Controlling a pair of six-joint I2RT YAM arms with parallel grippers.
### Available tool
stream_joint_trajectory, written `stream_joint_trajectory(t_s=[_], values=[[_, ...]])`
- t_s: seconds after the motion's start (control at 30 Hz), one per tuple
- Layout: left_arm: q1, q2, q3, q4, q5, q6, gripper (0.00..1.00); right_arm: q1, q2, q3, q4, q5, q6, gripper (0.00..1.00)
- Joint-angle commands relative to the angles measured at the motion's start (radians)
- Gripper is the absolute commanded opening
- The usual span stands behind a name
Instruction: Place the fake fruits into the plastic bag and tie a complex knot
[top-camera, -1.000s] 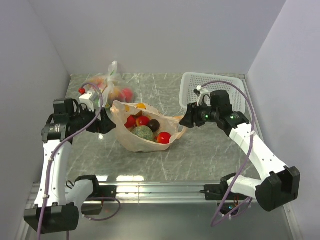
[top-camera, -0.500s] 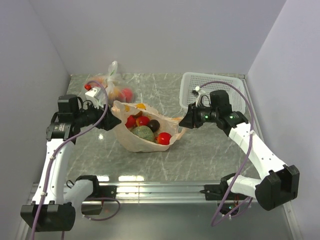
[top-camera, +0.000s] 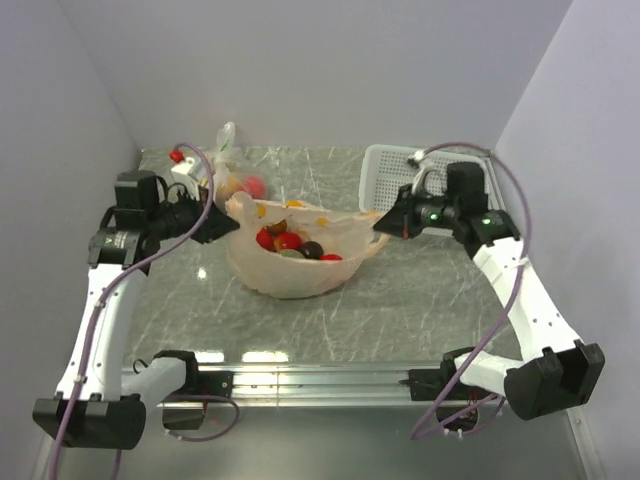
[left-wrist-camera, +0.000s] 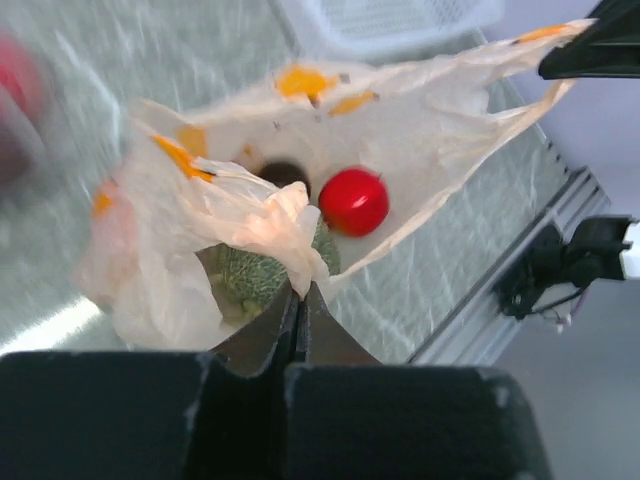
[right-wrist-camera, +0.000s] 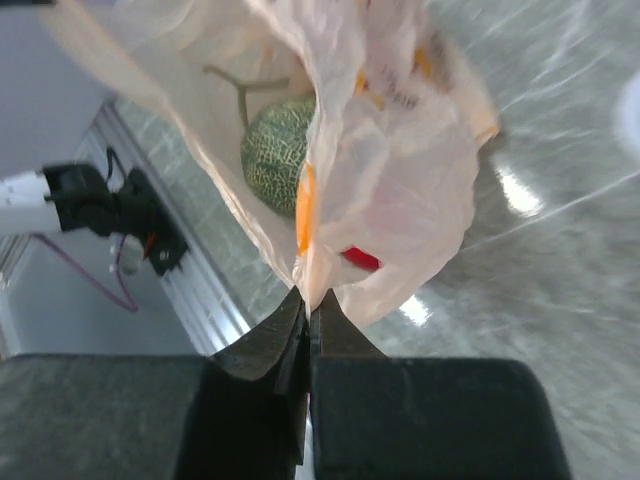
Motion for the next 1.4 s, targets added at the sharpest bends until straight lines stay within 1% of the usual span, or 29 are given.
stream_joint_trajectory(t_s=[0.0,0.03,0.13,0.2,0.23,0.27,0.33,0.43,0.47,0.5,0.6,0.7,0.73,0.8,0.83,0.9,0.93,0.97,1.0,1.03,1.07,1.1,1.17,1.27,1.3,1.33,1.37], values=[[-0.001,-0.078,0.195,0.003,0.031,-0.041,0.0,-0.118,-0.072,0.182,-0.065,-0.066,-0.037,0.0],[-0.001,-0.089,0.253,-0.016,0.026,-0.038,0.0,-0.143,-0.081,0.209,-0.094,-0.074,-0.046,0.0],[-0.001,-0.106,0.289,-0.038,-0.009,-0.035,0.0,-0.171,-0.116,0.299,-0.166,-0.037,-0.09,0.0],[-0.001,-0.115,0.267,-0.046,-0.018,-0.022,0.0,-0.171,-0.116,0.324,-0.206,0.015,-0.138,0.0],[0.0,-0.124,0.234,-0.044,-0.028,-0.021,0.0,-0.168,-0.112,0.324,-0.235,0.036,-0.17,0.0],[-0.001,-0.126,0.217,-0.028,-0.061,-0.024,0.0,-0.162,-0.104,0.318,-0.246,0.073,-0.185,0.0],[-0.001,-0.126,0.169,-0.011,-0.077,-0.029,0.0,-0.148,-0.09,0.294,-0.261,0.117,-0.216,0.0],[-0.001,-0.114,0.117,0.028,-0.097,-0.058,0.0,-0.099,-0.07,0.235,-0.225,0.193,-0.23,0.0],[-0.001,-0.109,0.106,0.035,-0.107,-0.066,0.0,-0.061,-0.067,0.223,-0.212,0.222,-0.232,0.0],[-0.001,-0.105,0.099,0.049,-0.145,-0.077,0.0,-0.038,-0.064,0.208,-0.2,0.266,-0.232,0.0],[-0.001,-0.068,0.092,0.031,-0.189,-0.052,0.0,-0.005,-0.043,0.211,-0.166,0.271,-0.21,0.0],[-0.001,-0.069,0.109,0.009,-0.16,0.006,0.0,-0.002,-0.026,0.246,-0.159,0.263,-0.216,0.0],[-0.001,-0.072,0.117,0.005,-0.155,0.015,0.11,-0.004,-0.027,0.255,-0.162,0.253,-0.219,0.0],[-0.001,-0.074,0.169,-0.009,-0.143,0.041,0.26,-0.004,-0.03,0.277,-0.165,0.236,-0.229,0.0],[-0.001,-0.069,0.195,-0.035,-0.106,0.051,0.48,-0.002,-0.038,0.281,-0.168,0.211,-0.229,0.0],[-0.001,-0.055,0.273,-0.063,-0.054,0.103,0.68,-0.004,-0.046,0.289,-0.172,0.191,-0.232,0.0],[-0.001,-0.051,0.304,-0.079,-0.004,0.142,0.88,-0.004,-0.052,0.289,-0.177,0.184,-0.235,0.0],[-0.003,-0.043,0.331,-0.089,0.012,0.155,0.97,-0.004,-0.055,0.29,-0.182,0.171,-0.241,0.0],[-0.003,-0.028,0.388,-0.098,0.026,0.172,0.99,-0.004,-0.056,0.29,-0.189,0.164,-0.255,0.0],[-0.003,-0.014,0.414,-0.113,0.049,0.198,0.99,-0.004,-0.064,0.29,-0.197,0.161,-0.261,0.0],[-0.004,0.003,0.443,-0.166,0.108,0.259,0.99,-0.004,-0.069,0.289,-0.201,0.154,-0.268,0.0],[-0.013,0.036,0.479,-0.178,0.122,0.273,0.99,-0.004,-0.07,0.287,-0.205,0.153,-0.282,0.0],[-0.033,0.075,0.494,-0.198,0.156,0.302,0.99,-0.002,-0.073,0.283,-0.215,0.153,-0.301,0.0],[-0.157,0.139,0.491,-0.169,0.117,0.282,0.99,0.0,-0.081,0.264,-0.217,0.153,-0.327,0.0],[-0.197,0.17,0.479,-0.129,0.06,0.282,0.99,0.001,-0.081,0.258,-0.218,0.153,-0.336,0.0],[-0.267,0.185,0.474,-0.112,0.034,0.285,0.99,0.003,-0.086,0.254,-0.218,0.153,-0.342,0.0],[-0.297,0.226,0.474,-0.092,-0.007,0.293,0.99,0.009,-0.089,0.246,-0.22,0.154,-0.357,0.0]])
